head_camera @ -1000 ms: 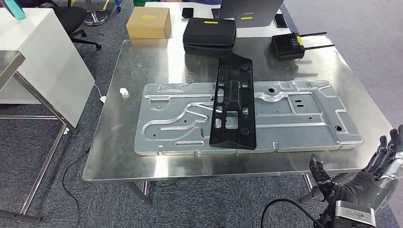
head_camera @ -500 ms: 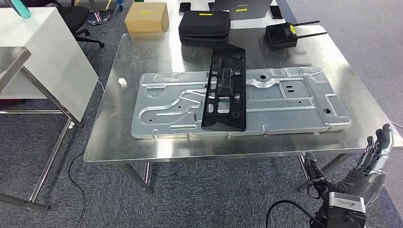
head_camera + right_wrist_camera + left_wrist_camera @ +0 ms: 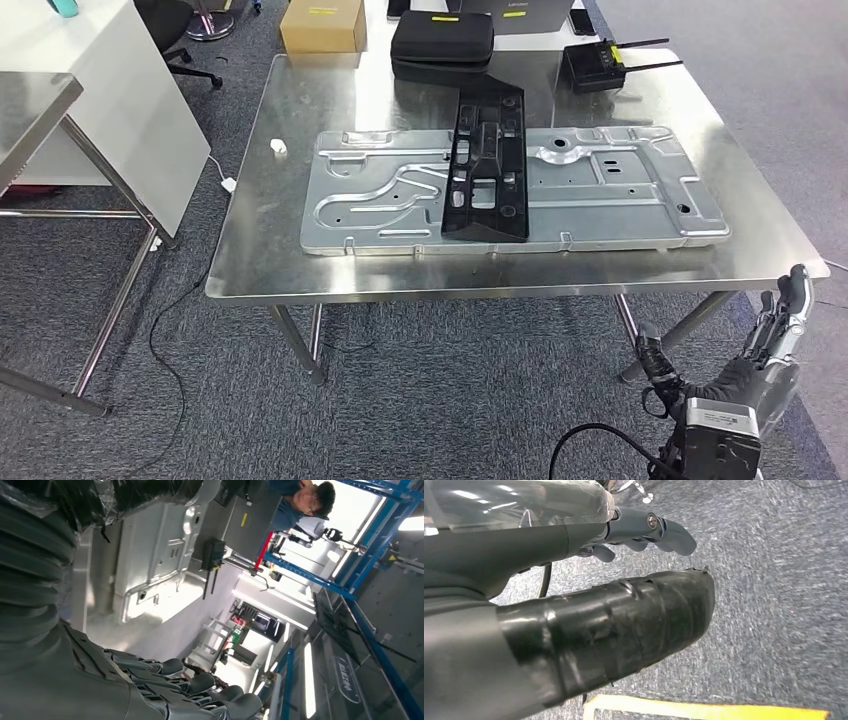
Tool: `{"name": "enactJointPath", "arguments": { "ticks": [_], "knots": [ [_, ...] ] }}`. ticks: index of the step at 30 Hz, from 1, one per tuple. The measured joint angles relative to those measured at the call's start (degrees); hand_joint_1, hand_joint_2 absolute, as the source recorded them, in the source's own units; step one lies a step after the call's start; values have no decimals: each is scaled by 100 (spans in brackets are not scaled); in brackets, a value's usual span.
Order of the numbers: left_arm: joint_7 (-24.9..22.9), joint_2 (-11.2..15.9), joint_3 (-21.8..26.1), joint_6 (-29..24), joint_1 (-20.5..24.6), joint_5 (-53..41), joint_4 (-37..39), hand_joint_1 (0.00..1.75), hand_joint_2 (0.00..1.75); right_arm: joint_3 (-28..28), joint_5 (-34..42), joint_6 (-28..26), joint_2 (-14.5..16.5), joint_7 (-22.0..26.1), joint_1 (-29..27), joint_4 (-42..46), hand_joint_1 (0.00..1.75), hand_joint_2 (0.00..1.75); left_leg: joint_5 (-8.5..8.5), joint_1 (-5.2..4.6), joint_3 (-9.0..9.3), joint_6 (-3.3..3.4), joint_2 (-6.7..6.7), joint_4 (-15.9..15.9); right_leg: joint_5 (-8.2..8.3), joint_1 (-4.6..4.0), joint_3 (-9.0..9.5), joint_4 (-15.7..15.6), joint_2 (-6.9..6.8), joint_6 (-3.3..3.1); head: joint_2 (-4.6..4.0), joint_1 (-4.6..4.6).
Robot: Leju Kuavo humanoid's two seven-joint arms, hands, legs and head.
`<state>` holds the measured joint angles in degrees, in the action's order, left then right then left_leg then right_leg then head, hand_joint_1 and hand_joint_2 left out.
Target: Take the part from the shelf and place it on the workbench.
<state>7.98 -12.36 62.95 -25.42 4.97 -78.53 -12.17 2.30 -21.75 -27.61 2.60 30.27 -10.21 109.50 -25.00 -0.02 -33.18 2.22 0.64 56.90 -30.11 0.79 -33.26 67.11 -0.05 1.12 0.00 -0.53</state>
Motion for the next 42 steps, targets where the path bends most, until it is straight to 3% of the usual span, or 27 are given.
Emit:
{"name": "enactJointPath", "arguments": {
  "ticks": [2,3,6,8,10,11,12,13,15,17,19,21,22,24,26,27,28,29,30,32,33,34,36,38,41,42],
  "knots": [
    [0,1,14,0,2,-1,0,0,0,-1,0,0,0,-1,8,-8,0,175,45,-13,-88,-53,-6,78,-10,-30,461,-698,2,-57,0,2],
    [-1,1,22,0,2,-1,0,0,0,-1,0,1,1,-1,13,-11,0,175,74,-17,-107,-85,-7,97,-57,-48,543,-860,4,-84,0,0],
    [-9,7,46,-1,0,0,0,0,0,-1,-1,4,7,-4,25,-27,0,175,107,-11,-175,-187,-20,116,46,-37,448,-916,-9,-201,0,-7],
    [-17,14,52,-2,-2,0,0,0,0,-1,-2,5,22,-5,40,-42,0,175,-247,3,-329,-250,-40,416,181,-4,312,-952,-30,-299,0,-3],
    [-25,21,54,-2,-2,0,0,0,0,-1,-3,4,41,-5,47,-61,0,175,-805,24,-518,-299,-43,1088,307,-13,150,-950,-36,-337,0,-1],
    [-32,24,55,-2,-3,0,0,0,0,-1,-3,4,46,-6,45,-72,0,175,-967,31,-572,-315,-43,1412,367,-18,73,-941,-36,-336,0,-1],
    [-37,26,55,-2,-3,0,0,0,0,-1,-3,4,49,-7,45,-84,0,175,-993,32,-558,-321,-43,1614,426,-25,-9,-926,-37,-332,0,-1],
    [-43,27,55,-2,-3,1,0,0,0,-1,-3,5,49,-8,44,-95,0,175,-896,32,-456,-315,-43,1632,479,-31,-90,-905,-38,-325,0,0],
    [-52,33,56,-4,2,7,0,0,0,-1,-2,8,50,-14,43,-112,0,175,-586,20,40,-255,-45,1086,572,-45,-238,-855,-36,-305,0,1],
    [-58,51,57,-7,14,22,-1,0,0,-2,-3,12,50,-20,42,-117,0,175,-540,-11,611,-168,-43,265,655,-64,-327,-822,-38,-263,0,-2],
    [-62,64,58,-9,22,35,-1,0,0,-4,-3,16,50,-24,44,-120,0,175,-598,-44,813,-110,-42,-130,750,-55,-350,-833,-52,-196,0,2],
    [-67,62,60,-8,21,44,0,0,0,-8,-2,18,50,-30,43,-124,0,175,-490,-38,756,-54,-28,-199,811,-41,-361,-854,-53,-120,0,8],
    [-69,61,60,-7,23,48,0,0,0,-16,-2,18,50,-32,42,-126,0,175,-420,-24,717,-13,-13,-227,720,-41,-392,-798,-43,-91,0,6],
    [-75,60,63,-7,20,58,0,0,0,-34,-2,17,50,-34,39,-136,0,175,-279,1,593,54,19,-259,224,-27,-526,-373,-22,-45,0,-5],
    [-79,62,65,-7,18,63,0,0,0,-43,-2,17,50,-37,36,-153,0,175,-160,-2,414,77,26,-229,-293,-6,-689,354,-18,-2,0,-11],
    [-79,61,64,-6,16,62,0,0,0,-45,-2,17,50,-38,35,-162,0,175,-103,-3,317,69,28,-200,-360,3,-706,627,-18,17,0,-12],
    [-79,60,64,-5,14,62,0,0,0,-48,-2,17,50,-39,34,-169,0,175,-51,-1,216,55,29,-161,-297,9,-638,735,-19,29,0,-10],
    [-80,57,64,-5,11,62,0,0,0,-50,-2,17,50,-40,34,-173,0,175,-9,2,120,38,29,-115,-145,13,-471,632,-19,33,0,-11],
    [-83,54,64,-5,9,63,0,0,0,-51,-2,17,50,-41,37,-174,0,175,24,6,29,18,28,-63,11,16,-205,331,-20,29,0,-10],
    [-90,49,65,-8,9,69,0,0,0,-55,-2,17,50,-43,49,-174,0,175,70,-1,-107,-33,23,44,37,1,352,-460,-15,-5,0,-7],
    [-93,49,65,-10,10,71,0,0,0,-58,-2,17,50,-44,51,-174,0,175,95,-7,-144,-64,20,84,-21,-13,520,-741,-12,-29,0,-7],
    [-95,48,66,-12,11,72,0,0,0,-62,-2,17,50,-46,52,-174,0,175,126,-10,-165,-96,18,105,-83,-31,584,-880,-8,-57,0,-6],
    [-96,48,66,-16,7,75,0,0,0,-69,-2,19,50,-48,50,-174,0,175,172,-3,-186,-166,11,123,-33,-31,538,-913,-16,-135,0,-13],
    [-98,48,68,-19,-2,89,0,0,0,-76,-2,44,49,-49,61,-176,0,175,-58,12,-282,-237,-9,303,73,-8,432,-929,-37,-241,0,-12],
    [-104,43,72,-25,-10,105,0,0,0,-88,-6,107,48,-54,71,-203,0,175,-854,35,-569,-319,-22,1262,255,-7,197,-926,-52,-311,0,-4],
    [-108,39,72,-27,-10,106,0,0,0,-93,-10,118,48,-55,71,-219,0,175,-975,40,-613,-335,-22,1566,318,-10,112,-914,-52,-306,0,-5]
  ]
}}
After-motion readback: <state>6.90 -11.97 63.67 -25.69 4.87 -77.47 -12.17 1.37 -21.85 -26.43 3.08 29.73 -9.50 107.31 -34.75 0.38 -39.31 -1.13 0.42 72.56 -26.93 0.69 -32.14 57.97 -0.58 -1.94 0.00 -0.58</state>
